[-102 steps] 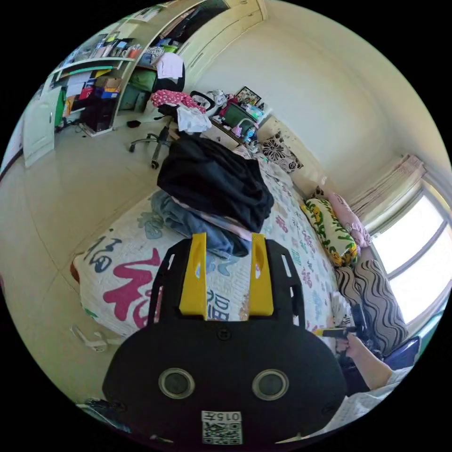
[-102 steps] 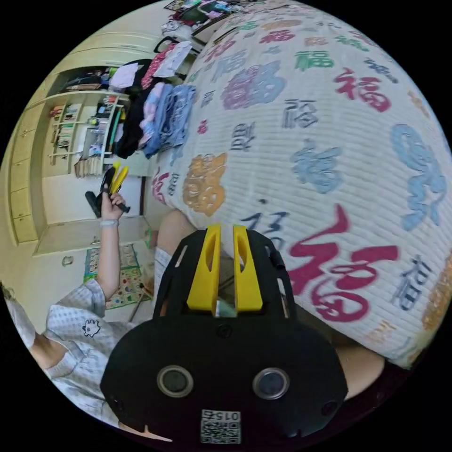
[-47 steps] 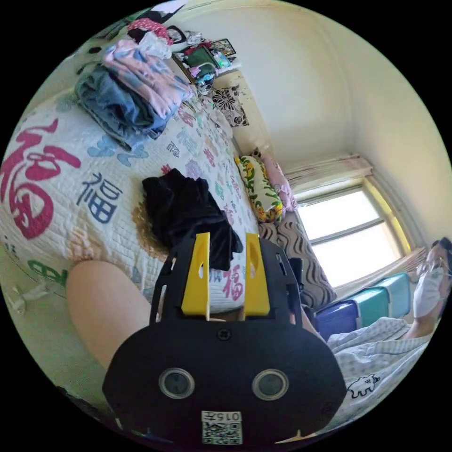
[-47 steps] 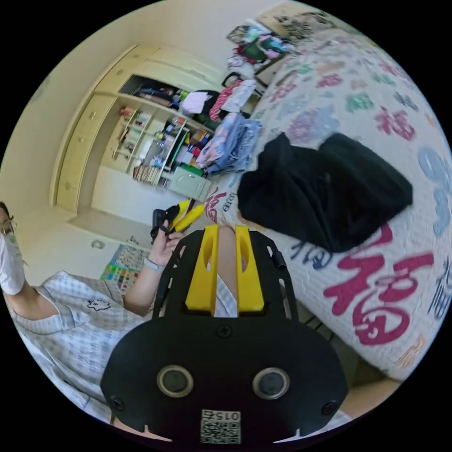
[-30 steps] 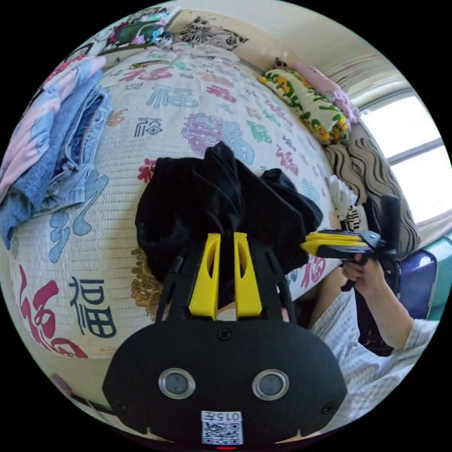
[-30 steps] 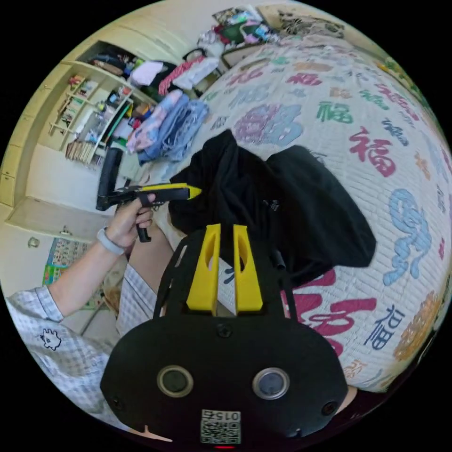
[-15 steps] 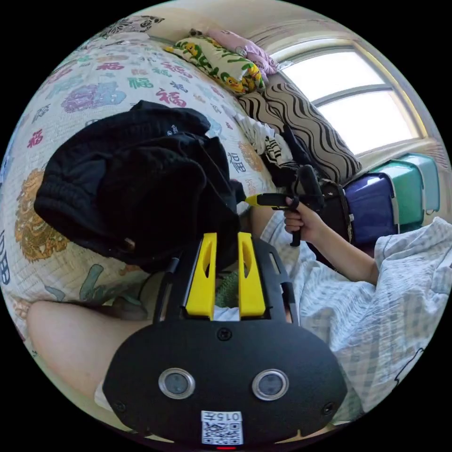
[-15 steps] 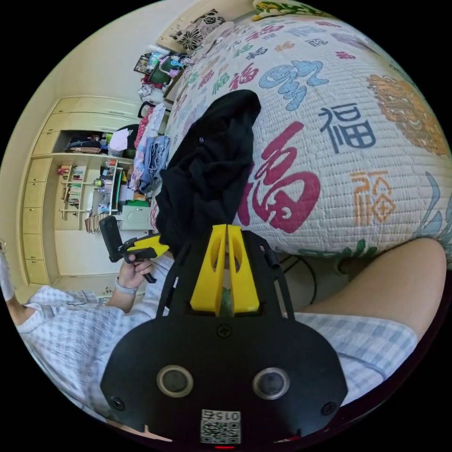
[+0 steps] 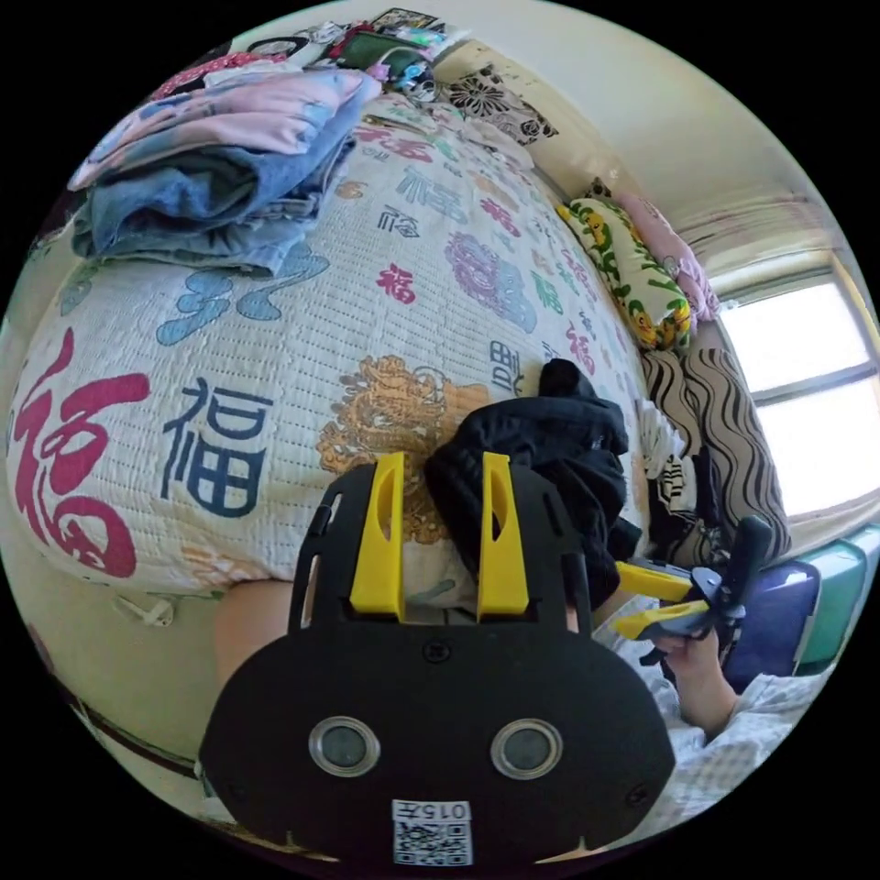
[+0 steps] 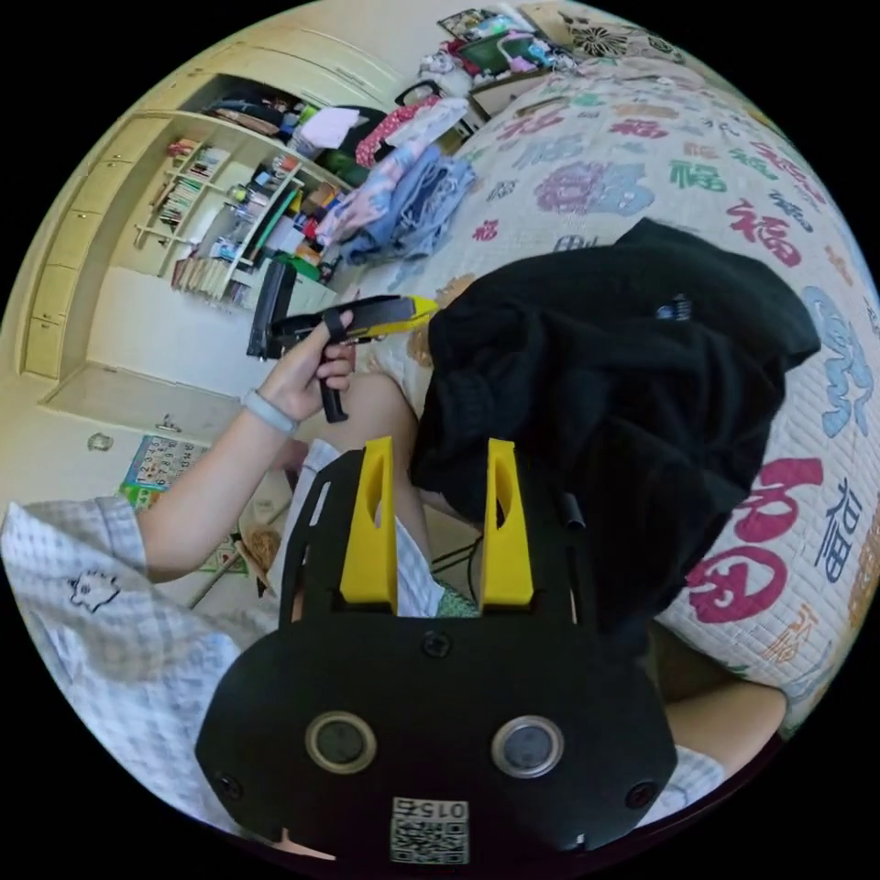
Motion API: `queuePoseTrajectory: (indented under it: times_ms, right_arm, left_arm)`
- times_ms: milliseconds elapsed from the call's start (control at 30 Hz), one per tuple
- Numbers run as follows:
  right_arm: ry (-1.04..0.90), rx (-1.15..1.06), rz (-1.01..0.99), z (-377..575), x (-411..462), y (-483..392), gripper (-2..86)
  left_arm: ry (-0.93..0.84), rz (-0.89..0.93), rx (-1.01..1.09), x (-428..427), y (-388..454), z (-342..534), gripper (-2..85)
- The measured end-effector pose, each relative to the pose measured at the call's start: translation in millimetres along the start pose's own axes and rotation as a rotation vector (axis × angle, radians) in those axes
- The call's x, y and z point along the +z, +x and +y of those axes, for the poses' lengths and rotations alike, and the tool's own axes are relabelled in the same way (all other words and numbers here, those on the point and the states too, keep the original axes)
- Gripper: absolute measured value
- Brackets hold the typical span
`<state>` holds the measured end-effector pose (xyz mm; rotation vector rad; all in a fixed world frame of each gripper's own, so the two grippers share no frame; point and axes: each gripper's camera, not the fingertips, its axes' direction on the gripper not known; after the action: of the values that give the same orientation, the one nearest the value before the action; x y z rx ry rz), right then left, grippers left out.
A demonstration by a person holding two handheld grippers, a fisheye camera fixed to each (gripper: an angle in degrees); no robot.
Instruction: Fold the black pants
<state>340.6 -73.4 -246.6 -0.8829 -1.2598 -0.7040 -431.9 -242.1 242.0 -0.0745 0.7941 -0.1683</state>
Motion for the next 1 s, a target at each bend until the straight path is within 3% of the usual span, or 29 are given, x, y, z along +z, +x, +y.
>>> queuePoseTrajectory:
  times_ms: [133,300,367,633,800,867,1000]
  right_arm:
    - [-0.055,0.091,0.087,10.6,31.9,3.0,8.3]
    - [0.007,0.12,0.093,66.5,-6.4,15.6,2.2]
    - [0.09,0.202,-0.015,92.7,-36.0,33.1,1.4]
    - [0.42,0.26,-0.081,174.5,-147.7,44.6,0.6]
    - [0.748,0.156,0.199,220.1,-314.5,28.6,0.4]
    - [0.884,0.074,0.44,239.5,-410.1,-3.3,0.4]
    - [1.052,-0.05,0.733,261.0,-539.5,-78.4,0.3]
  left_arm:
    - [-0.104,0.078,-0.002,12.0,-3.7,-5.1,6.8]
    - [0.04,0.315,0.146,-52.4,29.5,-1.7,1.1]
    - [0.083,0.299,0.273,-85.1,63.8,-8.4,0.4]
    - [0.122,0.51,0.49,-156.9,160.2,-31.5,-0.3]
    - [0.122,0.584,0.683,-178.1,291.3,-79.8,-0.6]
    - [0.157,0.652,0.762,-197.8,374.8,-108.6,-0.8]
    - [0.248,0.834,0.793,-257.5,486.6,-144.4,-0.9]
